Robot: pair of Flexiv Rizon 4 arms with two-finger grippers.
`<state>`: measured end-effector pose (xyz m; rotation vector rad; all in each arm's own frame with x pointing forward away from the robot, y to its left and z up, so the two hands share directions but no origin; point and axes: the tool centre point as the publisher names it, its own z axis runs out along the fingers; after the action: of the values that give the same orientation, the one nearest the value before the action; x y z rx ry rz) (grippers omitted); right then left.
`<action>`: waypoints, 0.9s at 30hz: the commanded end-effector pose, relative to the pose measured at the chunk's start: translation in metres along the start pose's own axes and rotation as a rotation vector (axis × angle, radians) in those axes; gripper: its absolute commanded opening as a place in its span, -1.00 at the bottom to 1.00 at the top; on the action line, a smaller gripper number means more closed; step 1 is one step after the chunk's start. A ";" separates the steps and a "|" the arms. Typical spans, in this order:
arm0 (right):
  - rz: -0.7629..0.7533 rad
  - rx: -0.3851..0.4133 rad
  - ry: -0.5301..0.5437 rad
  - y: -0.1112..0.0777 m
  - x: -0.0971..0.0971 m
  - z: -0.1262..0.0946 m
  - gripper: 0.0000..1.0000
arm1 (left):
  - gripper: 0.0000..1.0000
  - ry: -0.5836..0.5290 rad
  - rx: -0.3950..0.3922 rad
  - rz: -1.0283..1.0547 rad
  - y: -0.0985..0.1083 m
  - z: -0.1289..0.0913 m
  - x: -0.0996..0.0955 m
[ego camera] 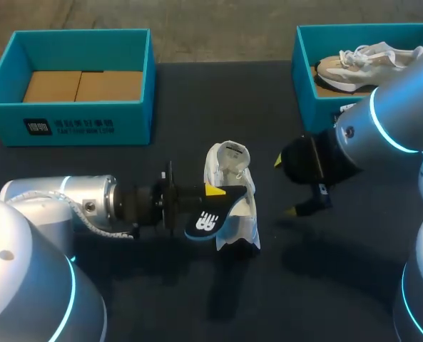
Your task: Take the shoe out of the shoebox, open the shoe tongue, remove and reinsert the insole, then place the shoe into the shoebox
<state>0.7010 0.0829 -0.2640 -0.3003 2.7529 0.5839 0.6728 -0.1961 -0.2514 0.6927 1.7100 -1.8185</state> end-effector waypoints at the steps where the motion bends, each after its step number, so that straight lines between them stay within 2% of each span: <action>1: 0.000 -0.007 -0.006 -0.003 0.004 -0.001 1.00 | -1.00 -0.012 -0.004 -0.006 0.005 0.005 0.002; 5: 0.004 -0.027 0.003 -0.003 0.005 0.003 1.00 | -1.00 -0.008 -0.016 -0.012 0.008 0.007 0.003; 10: -0.003 -0.012 0.022 -0.003 0.003 0.015 1.00 | -1.00 -0.009 -0.028 -0.017 0.014 0.008 0.005; 14: -0.017 0.011 0.016 -0.003 -0.005 0.020 1.00 | -1.00 -0.011 -0.038 -0.023 0.016 0.007 0.007; 21: 0.022 0.045 -0.043 -0.014 -0.020 0.022 1.00 | -1.00 -0.007 -0.052 -0.028 0.014 0.007 0.011; 27: -0.007 0.043 -0.012 -0.014 -0.030 0.032 1.00 | -1.00 0.002 -0.066 -0.026 0.011 0.005 0.011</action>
<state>0.7309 0.0807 -0.2812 -0.2720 2.7290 0.5241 0.6758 -0.2035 -0.2690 0.6502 1.7707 -1.7814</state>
